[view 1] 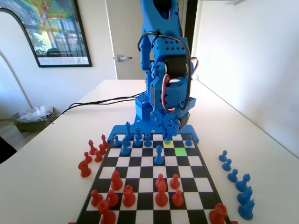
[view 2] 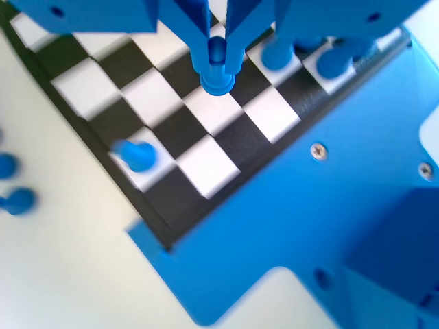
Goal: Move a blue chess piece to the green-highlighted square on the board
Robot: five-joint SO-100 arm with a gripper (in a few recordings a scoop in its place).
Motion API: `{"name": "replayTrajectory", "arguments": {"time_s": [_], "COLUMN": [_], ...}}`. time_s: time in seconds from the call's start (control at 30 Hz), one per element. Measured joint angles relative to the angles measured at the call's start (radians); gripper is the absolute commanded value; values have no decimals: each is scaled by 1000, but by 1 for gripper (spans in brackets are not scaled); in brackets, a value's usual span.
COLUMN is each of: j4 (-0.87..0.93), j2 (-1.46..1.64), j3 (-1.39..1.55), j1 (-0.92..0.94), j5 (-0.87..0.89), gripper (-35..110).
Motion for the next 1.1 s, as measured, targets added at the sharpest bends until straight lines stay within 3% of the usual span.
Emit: {"name": "replayTrajectory", "arguments": {"time_s": [0.37,1.1], "j4": [48,-112], "j2": [-25,-84], "j3": [-120,-84], "j1": [-46,-112], "j5": [29,17], "gripper": [1,1]}}
